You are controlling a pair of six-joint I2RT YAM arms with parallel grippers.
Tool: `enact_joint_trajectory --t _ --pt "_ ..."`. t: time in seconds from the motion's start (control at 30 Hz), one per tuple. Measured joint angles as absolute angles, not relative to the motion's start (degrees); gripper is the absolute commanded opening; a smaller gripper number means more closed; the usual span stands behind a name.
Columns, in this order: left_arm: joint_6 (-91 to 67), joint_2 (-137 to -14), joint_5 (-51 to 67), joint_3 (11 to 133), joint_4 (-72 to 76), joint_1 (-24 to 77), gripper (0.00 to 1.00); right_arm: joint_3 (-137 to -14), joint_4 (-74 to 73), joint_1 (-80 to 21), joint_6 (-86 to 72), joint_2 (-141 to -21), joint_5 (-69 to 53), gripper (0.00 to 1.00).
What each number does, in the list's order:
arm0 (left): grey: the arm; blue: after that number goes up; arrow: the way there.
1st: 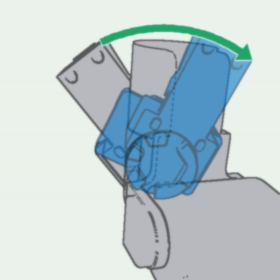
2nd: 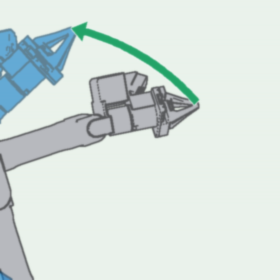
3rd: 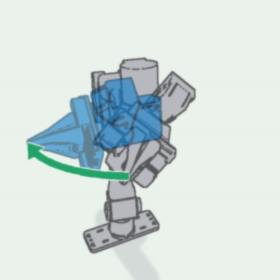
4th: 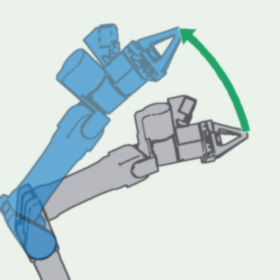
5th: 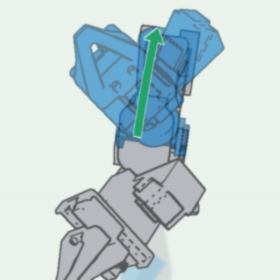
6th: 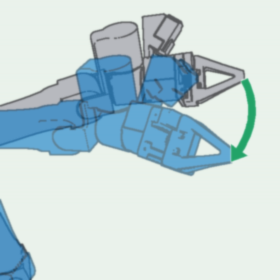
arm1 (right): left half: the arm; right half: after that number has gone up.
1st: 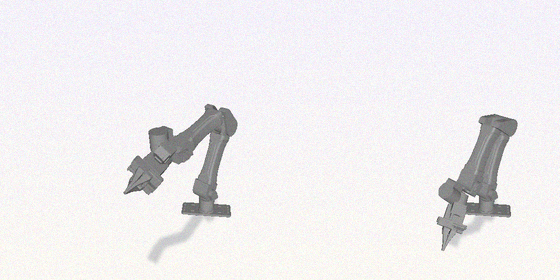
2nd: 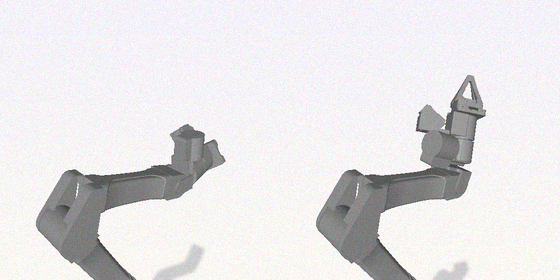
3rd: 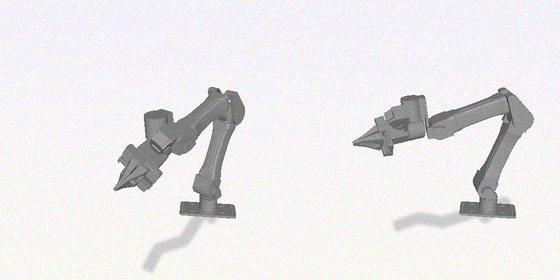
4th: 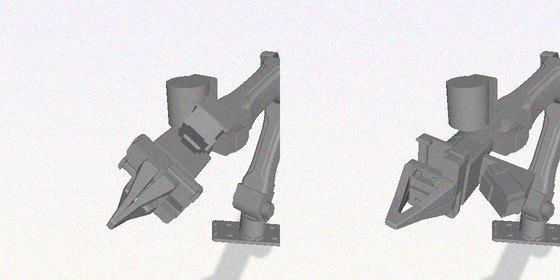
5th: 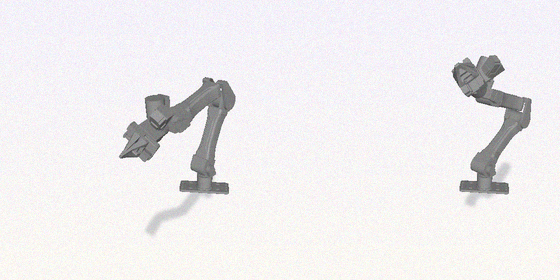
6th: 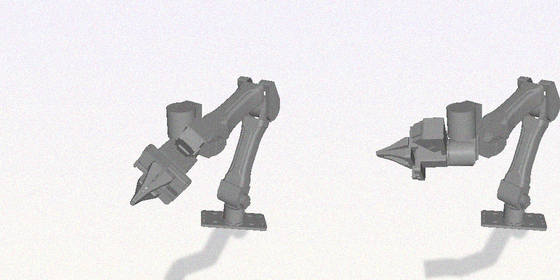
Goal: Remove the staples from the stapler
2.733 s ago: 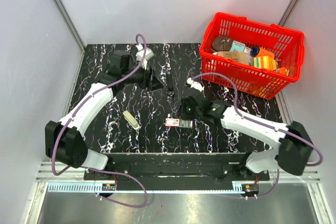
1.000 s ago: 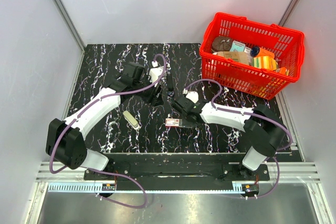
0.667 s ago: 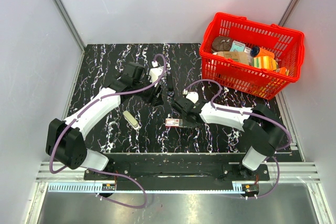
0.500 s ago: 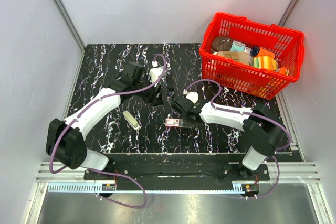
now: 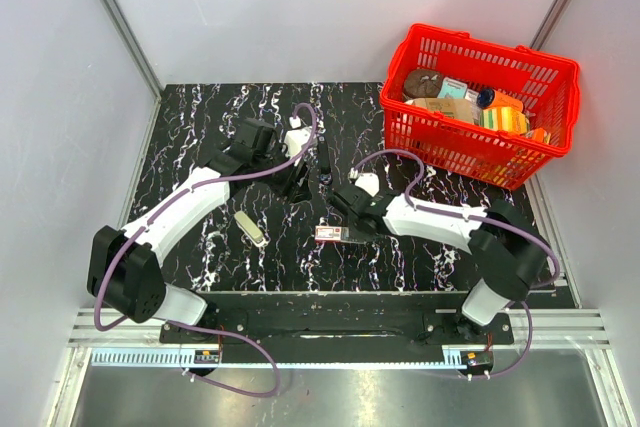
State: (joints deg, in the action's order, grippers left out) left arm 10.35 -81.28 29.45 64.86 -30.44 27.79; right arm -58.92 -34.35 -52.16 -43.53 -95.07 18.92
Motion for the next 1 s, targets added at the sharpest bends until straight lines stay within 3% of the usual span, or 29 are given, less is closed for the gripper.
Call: enact_joint_trajectory --t 0.27,0.5,1.0 --pt "15.18 -81.32 26.76 63.81 -30.37 30.35 0.59 -57.41 -33.56 -47.48 -43.33 -88.09 18.81 0.20" --pt "22.48 -85.01 20.95 58.76 -30.39 34.79 0.51 -49.17 -28.49 -39.57 -44.47 -86.41 10.74 0.16" --pt "29.91 -87.81 12.60 53.10 -25.45 37.80 0.51 -37.78 -14.13 -33.19 -51.03 -83.61 -4.12 0.18"
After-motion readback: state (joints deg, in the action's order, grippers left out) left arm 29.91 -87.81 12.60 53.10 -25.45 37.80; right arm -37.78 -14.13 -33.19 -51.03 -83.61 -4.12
